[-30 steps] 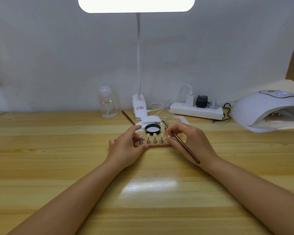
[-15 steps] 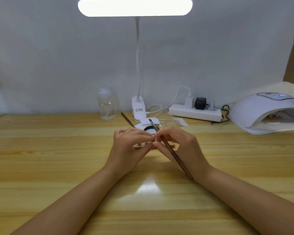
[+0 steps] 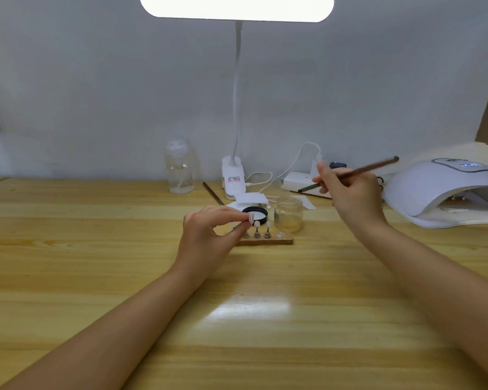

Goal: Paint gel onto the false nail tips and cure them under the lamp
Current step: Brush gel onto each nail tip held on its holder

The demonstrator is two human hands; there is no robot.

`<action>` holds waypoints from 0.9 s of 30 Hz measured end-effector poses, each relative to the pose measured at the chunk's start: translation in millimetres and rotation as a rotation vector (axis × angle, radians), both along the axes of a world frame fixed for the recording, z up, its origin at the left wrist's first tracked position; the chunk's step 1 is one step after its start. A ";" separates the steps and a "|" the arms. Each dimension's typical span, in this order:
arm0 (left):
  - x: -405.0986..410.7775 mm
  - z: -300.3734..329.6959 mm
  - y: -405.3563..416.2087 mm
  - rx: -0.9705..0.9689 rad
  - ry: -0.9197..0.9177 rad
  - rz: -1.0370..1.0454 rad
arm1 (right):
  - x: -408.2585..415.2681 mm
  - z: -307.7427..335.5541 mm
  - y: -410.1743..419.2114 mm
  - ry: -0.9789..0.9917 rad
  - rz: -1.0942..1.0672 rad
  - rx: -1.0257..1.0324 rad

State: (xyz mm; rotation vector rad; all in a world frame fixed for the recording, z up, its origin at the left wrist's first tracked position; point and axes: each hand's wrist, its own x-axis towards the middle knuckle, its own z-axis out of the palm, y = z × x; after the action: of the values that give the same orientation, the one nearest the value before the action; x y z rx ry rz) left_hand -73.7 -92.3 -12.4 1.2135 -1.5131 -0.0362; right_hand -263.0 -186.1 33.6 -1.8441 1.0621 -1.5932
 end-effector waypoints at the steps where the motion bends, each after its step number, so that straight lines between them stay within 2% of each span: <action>1: 0.3 0.1 0.0 0.008 0.016 0.011 | 0.4 3.1 -4.8 0.051 -0.001 0.028; 4: -0.5 1.4 1.4 0.018 0.063 0.032 | 6.8 9.0 -14.3 0.225 0.027 0.101; 9: -0.4 2.1 2.0 0.039 0.083 0.041 | 23.9 10.6 -21.3 0.450 -0.019 0.102; 15: 0.7 2.2 1.4 0.051 0.088 0.034 | 32.9 3.0 -25.8 0.605 -0.055 0.191; 17: 0.6 2.1 1.3 0.048 0.086 0.029 | 30.6 5.5 -27.6 0.586 -0.068 0.217; 21: 1.2 2.2 0.8 0.049 0.101 0.029 | 18.1 15.1 -31.9 0.341 -0.115 0.231; 27: 0.6 2.7 0.9 0.056 0.079 0.027 | 1.9 15.1 -37.8 0.129 -0.070 0.333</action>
State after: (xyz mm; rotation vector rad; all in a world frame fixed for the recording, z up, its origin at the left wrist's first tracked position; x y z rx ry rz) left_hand -73.1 -91.3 -9.7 1.2629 -1.4352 -0.1073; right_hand -261.2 -223.9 48.7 -1.7145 1.3706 -1.2553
